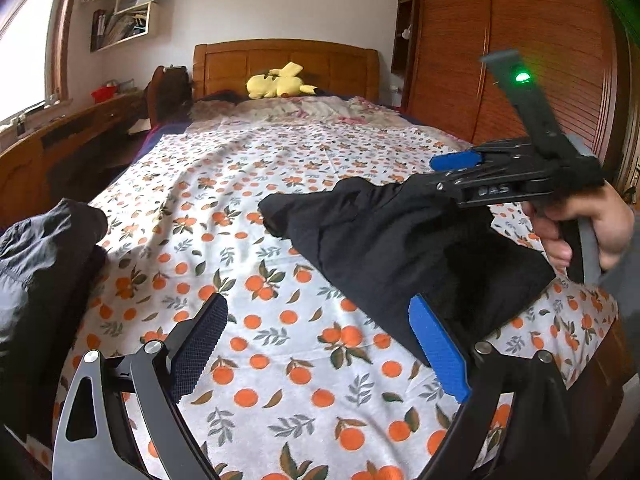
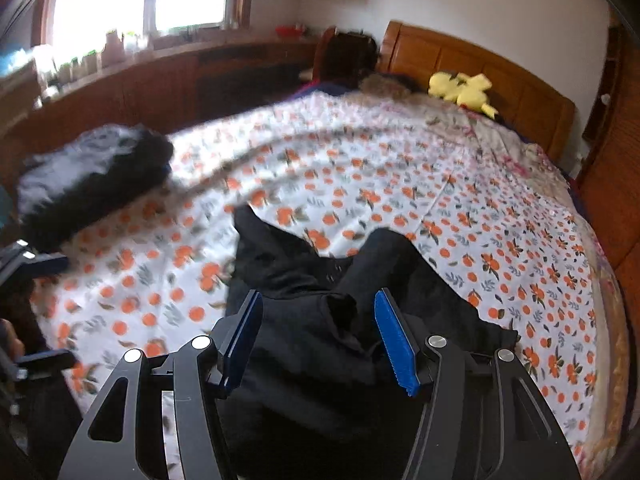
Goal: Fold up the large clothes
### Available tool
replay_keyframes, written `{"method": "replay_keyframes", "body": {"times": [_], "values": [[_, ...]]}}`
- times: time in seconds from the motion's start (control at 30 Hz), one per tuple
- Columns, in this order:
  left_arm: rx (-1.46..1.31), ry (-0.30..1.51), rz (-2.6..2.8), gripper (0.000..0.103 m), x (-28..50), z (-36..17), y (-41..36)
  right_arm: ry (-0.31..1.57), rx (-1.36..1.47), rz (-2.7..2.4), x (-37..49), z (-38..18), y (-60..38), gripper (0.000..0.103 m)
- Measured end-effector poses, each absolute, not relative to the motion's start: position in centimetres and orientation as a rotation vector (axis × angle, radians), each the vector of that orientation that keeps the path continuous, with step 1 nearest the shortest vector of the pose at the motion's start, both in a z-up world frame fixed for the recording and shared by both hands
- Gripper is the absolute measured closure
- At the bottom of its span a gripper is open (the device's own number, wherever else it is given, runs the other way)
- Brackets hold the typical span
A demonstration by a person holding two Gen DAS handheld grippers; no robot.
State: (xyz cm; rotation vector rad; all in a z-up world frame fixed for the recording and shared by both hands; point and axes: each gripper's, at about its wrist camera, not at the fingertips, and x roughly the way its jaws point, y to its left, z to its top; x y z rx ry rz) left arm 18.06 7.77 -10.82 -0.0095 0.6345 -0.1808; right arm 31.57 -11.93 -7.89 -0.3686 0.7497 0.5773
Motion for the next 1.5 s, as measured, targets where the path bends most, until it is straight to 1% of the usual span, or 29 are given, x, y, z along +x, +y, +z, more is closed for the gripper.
{"method": "replay_keyframes", "body": {"times": [0.03,0.07,0.1,0.13,0.17,0.27,0.47,0.63,0.77,0.87,1.1,1.2,1.23,1.27,1.37,1.43,1.5], "values": [[-0.009,0.637,-0.179,0.01,18.1,-10.9,7.9,0.777,-0.39,0.57,32.1,-8.5,-11.7,0.047],[-0.01,0.639,-0.179,0.01,18.1,-11.1,8.0,0.8,-0.402,0.57,32.3,-9.1,-11.7,0.055],[-0.011,0.641,-0.18,0.01,18.1,-11.2,8.1,0.815,-0.406,0.574,32.4,-9.5,-11.8,0.066],[-0.011,0.643,-0.18,0.01,18.1,-11.2,8.1,0.835,-0.409,0.588,32.4,-10.0,-11.9,0.082],[-0.011,0.645,-0.179,0.01,18.1,-11.4,8.2,0.842,-0.408,0.601,32.2,-10.2,-12.2,0.093],[-0.012,0.647,-0.181,0.01,18.2,-11.6,8.3,0.81,-0.369,0.631,31.1,-9.6,-13.4,0.098],[-0.018,0.648,-0.197,0.01,18.6,-11.9,7.8,0.676,-0.307,0.6,27.4,-7.1,-17.0,0.1],[-0.011,0.652,-0.226,0.01,19.0,-12.2,6.5,0.586,-0.24,0.514,25.0,-4.5,-22.1,0.101],[0.004,0.642,-0.254,0.01,19.1,-12.1,5.2,0.559,-0.226,0.403,23.4,-4.1,-27.2,0.101],[0.003,0.639,-0.273,0.01,19.3,-12.2,4.5,0.607,-0.215,0.325,22.7,-5.8,-30.8,0.101],[0.011,0.641,-0.299,0.01,19.6,-12.3,3.1,0.797,-0.176,0.246,22.4,-13.6,-34.7,0.1],[0.011,0.637,-0.306,0.01,19.6,-12.1,2.7,0.797,-0.167,0.233,22.3,-13.9,-34.4,0.097],[0.013,0.635,-0.308,0.01,19.6,-12.1,2.6,0.784,-0.169,0.219,22.2,-13.5,-34.2,0.09],[0.015,0.631,-0.31,0.01,19.5,-12.0,2.5,0.774,-0.171,0.212,22.1,-13.1,-34.0,0.078],[0.014,0.628,-0.313,0.008,19.3,-11.8,2.4,0.723,-0.193,0.204,21.6,-11.4,-33.5,0.062],[0.016,0.626,-0.314,0.007,19.2,-11.8,2.3,0.672,-0.22,0.192,21.0,-10.1,-32.9,0.054],[0.015,0.626,-0.314,0.007,19.2,-11.8,2.3,0.634,-0.214,0.206,20.8,-9.0,-32.1,0.053]]}}
